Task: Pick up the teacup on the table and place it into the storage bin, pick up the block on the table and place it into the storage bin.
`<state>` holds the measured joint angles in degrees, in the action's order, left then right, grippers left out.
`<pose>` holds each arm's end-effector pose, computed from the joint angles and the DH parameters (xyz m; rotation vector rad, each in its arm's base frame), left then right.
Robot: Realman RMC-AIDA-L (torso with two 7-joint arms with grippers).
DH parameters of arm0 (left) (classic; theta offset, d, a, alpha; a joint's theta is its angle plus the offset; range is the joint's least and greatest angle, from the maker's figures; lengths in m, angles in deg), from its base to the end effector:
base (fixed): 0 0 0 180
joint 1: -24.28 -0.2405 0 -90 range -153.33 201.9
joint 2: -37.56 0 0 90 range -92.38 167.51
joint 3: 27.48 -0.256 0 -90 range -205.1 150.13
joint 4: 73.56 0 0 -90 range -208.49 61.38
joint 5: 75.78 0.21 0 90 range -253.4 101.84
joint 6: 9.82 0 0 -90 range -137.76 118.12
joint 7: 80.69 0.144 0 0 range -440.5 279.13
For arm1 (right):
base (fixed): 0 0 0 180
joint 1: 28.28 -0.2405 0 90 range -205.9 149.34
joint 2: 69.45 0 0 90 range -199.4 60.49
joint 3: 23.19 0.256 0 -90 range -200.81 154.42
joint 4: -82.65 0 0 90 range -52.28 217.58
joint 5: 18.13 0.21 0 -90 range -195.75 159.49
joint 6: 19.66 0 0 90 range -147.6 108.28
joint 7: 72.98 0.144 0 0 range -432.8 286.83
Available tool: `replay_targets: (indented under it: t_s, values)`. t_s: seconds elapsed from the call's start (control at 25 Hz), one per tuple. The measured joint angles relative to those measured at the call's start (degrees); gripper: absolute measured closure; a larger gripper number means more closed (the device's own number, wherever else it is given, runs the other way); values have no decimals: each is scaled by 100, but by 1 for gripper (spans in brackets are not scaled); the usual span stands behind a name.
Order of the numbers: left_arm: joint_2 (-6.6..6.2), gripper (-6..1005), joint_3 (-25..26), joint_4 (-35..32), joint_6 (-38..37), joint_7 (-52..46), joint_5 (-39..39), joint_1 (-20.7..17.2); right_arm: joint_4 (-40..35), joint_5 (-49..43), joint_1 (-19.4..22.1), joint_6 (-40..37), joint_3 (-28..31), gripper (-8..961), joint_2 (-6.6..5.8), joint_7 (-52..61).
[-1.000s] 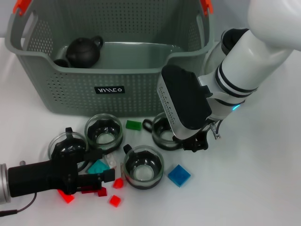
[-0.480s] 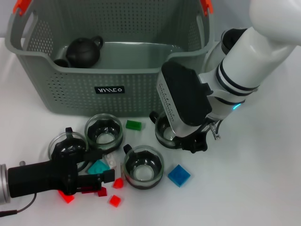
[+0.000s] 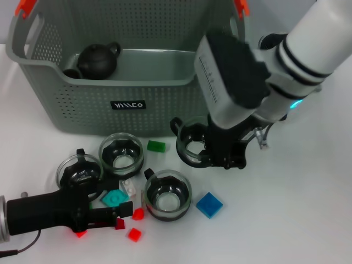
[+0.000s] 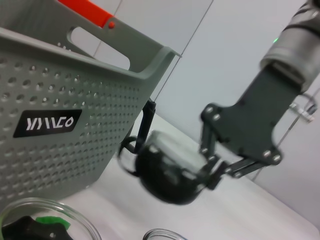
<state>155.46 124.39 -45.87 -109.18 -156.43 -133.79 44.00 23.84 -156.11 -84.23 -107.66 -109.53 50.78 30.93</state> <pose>-0.3232 0.2388 -0.0075 -2.6574 -1.0049 -0.8723 0.0858 0.3671 -0.0665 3.0098 0.4089 0.5941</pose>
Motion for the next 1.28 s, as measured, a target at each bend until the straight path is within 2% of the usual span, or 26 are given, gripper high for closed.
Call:
replay_targets:
  t_s: [0.32, 0.36, 0.56, 0.76, 0.88, 1.0, 1.12, 1.28]
  values:
    - [-40, 93, -1, 0, -59, -44, -6, -3, -1324, 291, 75, -1177, 638, 893, 0, 747]
    - [-43, 93, 0, 0, -59, -46, -6, -3, -1674, 501, 64, -1334, 721, 893, 0, 987]
    - [-57, 92, 0, 0, -59, -42, -8, 4, -2184, 878, -45, -1391, 976, 892, 1, 1357]
    - [-130, 93, 0, 1, -72, -16, -7, 73, -2432, 1122, -235, -879, 1384, 892, 8, 1567]
    - [-142, 94, -1, 11, -139, -16, -15, 115, -2322, 1060, -313, -270, 1533, 892, 6, 1611]
    - [-119, 94, -25, 21, -155, -14, -8, 152, -1904, 917, -401, 442, 1625, 892, -14, 1626]
    - [-94, 93, -59, 26, -156, -12, 25, 202, -1152, 761, -633, 993, 1858, 891, -67, 1629]
    - [-92, 93, -75, 23, -216, -11, 29, 218, 277, 700, -1094, 1816, 2241, 891, -259, 1544]
